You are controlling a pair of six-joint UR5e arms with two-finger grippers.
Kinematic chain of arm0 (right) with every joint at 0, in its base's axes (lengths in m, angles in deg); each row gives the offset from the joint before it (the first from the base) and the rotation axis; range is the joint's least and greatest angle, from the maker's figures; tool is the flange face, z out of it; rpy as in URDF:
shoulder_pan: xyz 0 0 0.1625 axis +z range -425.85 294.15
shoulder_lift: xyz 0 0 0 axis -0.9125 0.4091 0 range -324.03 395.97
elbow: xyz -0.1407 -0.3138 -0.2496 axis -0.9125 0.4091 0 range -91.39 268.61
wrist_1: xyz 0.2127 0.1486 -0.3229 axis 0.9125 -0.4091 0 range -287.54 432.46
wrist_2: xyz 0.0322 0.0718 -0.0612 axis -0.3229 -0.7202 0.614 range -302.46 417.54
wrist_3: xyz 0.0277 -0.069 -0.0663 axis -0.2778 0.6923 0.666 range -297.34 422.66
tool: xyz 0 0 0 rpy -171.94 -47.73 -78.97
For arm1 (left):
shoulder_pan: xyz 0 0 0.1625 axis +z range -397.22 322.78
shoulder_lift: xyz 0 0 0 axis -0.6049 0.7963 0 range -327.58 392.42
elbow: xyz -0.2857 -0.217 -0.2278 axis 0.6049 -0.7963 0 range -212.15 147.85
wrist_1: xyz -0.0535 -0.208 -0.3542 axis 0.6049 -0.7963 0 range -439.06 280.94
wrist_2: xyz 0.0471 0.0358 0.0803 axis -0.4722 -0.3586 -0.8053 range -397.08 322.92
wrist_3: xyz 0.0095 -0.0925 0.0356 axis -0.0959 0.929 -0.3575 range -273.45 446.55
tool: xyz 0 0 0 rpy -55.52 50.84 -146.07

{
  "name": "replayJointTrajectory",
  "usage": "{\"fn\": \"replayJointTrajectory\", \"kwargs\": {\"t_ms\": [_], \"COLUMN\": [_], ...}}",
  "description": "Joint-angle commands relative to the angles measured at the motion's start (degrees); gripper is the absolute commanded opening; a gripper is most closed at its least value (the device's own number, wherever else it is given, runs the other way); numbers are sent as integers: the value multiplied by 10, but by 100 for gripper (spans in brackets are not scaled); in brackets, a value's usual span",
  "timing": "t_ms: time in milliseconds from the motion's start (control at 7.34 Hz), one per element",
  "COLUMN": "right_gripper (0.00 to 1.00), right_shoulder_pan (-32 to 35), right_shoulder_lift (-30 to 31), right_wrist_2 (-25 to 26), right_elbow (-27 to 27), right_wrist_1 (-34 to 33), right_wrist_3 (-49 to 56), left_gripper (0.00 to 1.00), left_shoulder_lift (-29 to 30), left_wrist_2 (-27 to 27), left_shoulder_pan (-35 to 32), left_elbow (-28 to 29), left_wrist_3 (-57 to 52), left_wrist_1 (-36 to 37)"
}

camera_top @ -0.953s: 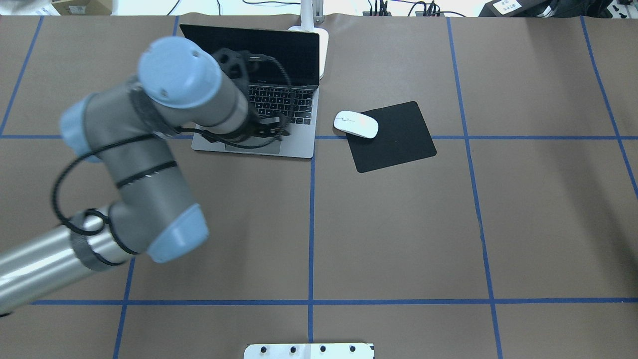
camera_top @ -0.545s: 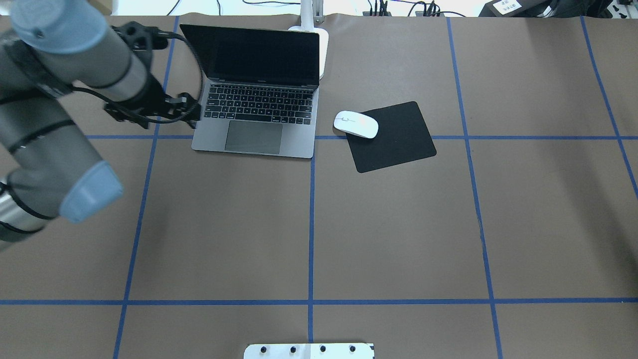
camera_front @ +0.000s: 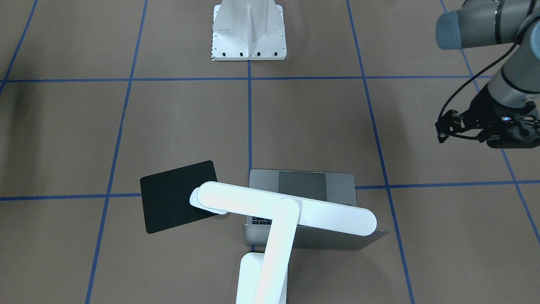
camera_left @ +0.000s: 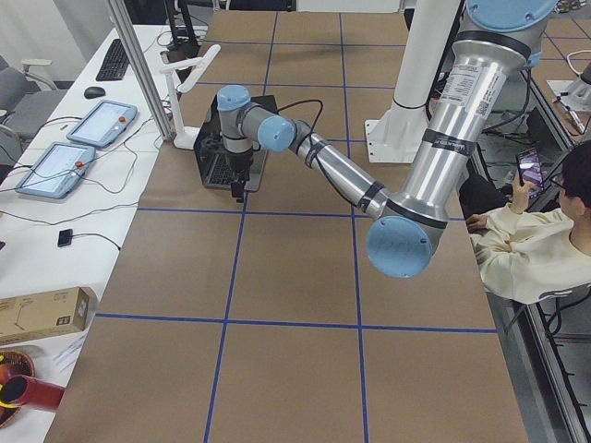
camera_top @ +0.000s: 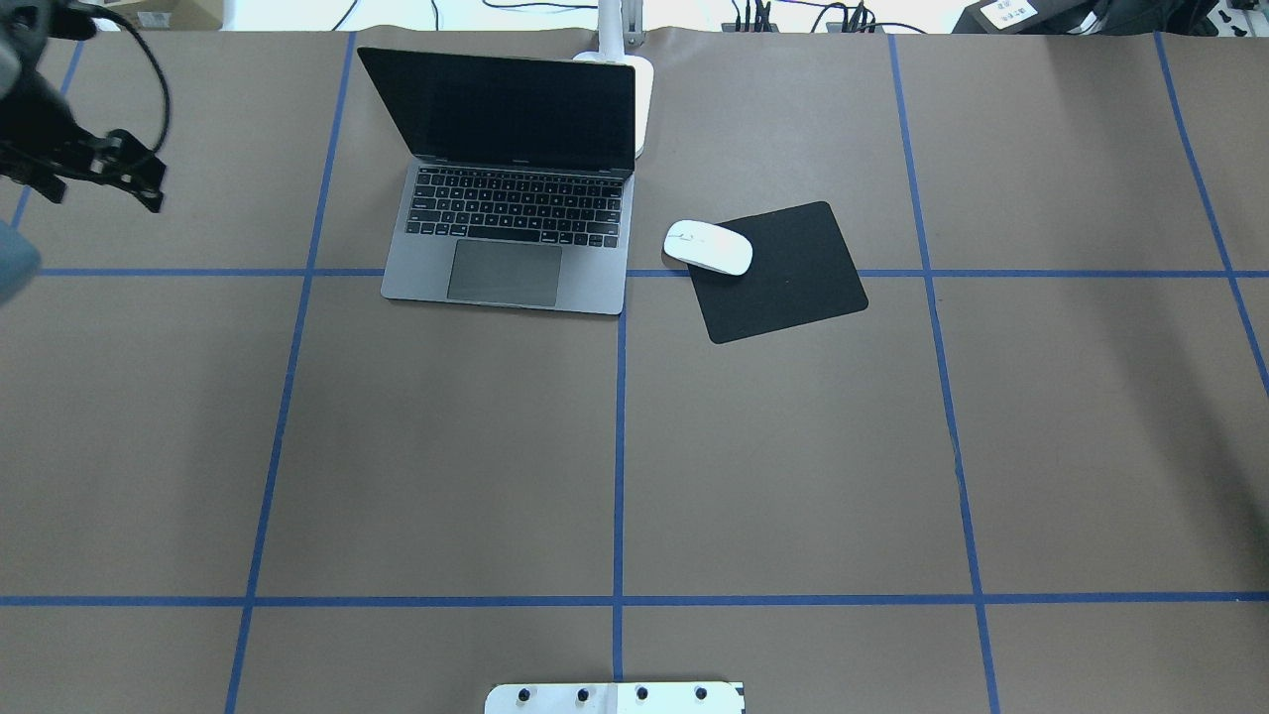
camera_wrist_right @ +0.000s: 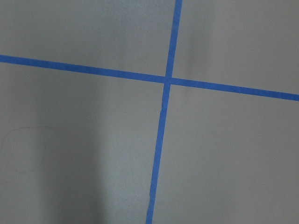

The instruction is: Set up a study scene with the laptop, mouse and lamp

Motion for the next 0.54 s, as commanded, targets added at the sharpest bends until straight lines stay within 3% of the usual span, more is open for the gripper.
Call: {"fn": "replayJointTrajectory", "kwargs": {"t_ms": [0, 409], "right_gripper": [100, 100], "right_shoulder_pan": [3, 6], "right_shoulder_lift": [4, 14], "right_wrist_2": [-1, 2], "right_elbow": [2, 8], "right_wrist_1": [0, -1], "right_wrist_3": [1, 35], "left_gripper": [99, 99], "left_shoulder_lift": [-5, -5], "left_wrist_2": [23, 56], "left_shoulder_pan": [-91, -220], "left_elbow": [80, 189], "left_wrist_3": [-138, -343], "left_wrist_1": [2, -1]}}
